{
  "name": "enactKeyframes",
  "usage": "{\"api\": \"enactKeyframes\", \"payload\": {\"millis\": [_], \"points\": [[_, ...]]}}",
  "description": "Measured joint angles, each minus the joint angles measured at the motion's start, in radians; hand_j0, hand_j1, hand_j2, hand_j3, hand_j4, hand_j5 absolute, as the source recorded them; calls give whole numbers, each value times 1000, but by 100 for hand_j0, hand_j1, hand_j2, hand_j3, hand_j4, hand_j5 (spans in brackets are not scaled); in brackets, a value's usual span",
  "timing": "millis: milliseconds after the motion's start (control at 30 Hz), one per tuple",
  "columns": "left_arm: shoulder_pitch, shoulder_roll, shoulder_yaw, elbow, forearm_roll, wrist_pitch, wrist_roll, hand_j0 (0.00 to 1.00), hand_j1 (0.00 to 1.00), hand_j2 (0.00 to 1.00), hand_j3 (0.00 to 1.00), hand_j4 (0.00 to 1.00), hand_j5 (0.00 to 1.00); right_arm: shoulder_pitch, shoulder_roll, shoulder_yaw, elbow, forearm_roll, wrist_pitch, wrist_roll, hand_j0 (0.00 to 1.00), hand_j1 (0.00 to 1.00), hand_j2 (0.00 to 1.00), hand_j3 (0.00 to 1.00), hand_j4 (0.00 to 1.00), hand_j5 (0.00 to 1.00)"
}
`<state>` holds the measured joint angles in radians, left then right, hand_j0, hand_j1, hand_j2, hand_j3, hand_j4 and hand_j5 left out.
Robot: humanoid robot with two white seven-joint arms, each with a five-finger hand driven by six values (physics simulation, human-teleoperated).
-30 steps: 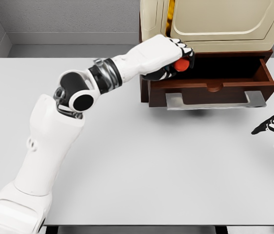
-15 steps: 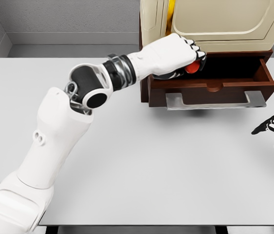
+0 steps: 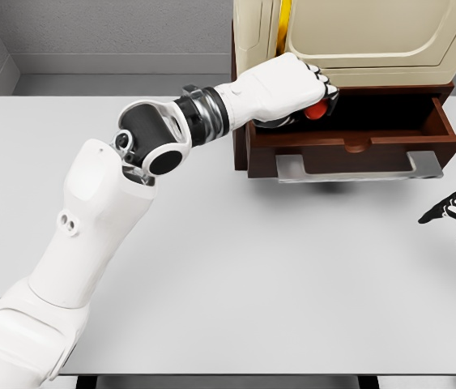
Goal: Put the switch into the drawer with left arm, and close the drawer with right arm
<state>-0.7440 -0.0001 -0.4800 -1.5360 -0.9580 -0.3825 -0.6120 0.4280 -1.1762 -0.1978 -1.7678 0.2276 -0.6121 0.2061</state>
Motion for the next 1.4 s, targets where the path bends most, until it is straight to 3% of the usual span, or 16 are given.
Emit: {"api": "enactKeyframes", "payload": {"millis": [333,1000,1067,1133,1200,1300,1400], "points": [[2,0,-2,-1,-19,2,0,68,68,68,68,68,68,0,1,0,0,0,0,0,73,73,73,73,73,73],[2,0,-21,-2,-22,3,1,75,75,75,75,75,75,0,1,0,1,0,0,0,73,73,73,73,73,73],[8,0,-21,-9,-20,2,0,82,82,82,82,82,82,0,1,0,1,0,0,0,73,73,73,73,73,73],[14,0,-20,-37,-14,-4,0,86,86,86,86,86,86,0,1,0,1,0,0,0,73,73,73,73,73,73],[58,0,-19,-91,-13,-18,3,90,90,90,90,90,90,0,1,0,0,0,0,0,73,73,73,73,73,73],[75,3,-13,-194,76,-84,1,90,90,90,90,90,90,0,1,0,0,0,0,0,72,72,72,72,72,72],[75,49,20,-240,182,-176,1,90,90,90,90,90,90,-2,0,-1,1,0,0,-1,69,69,69,69,69,69]]}}
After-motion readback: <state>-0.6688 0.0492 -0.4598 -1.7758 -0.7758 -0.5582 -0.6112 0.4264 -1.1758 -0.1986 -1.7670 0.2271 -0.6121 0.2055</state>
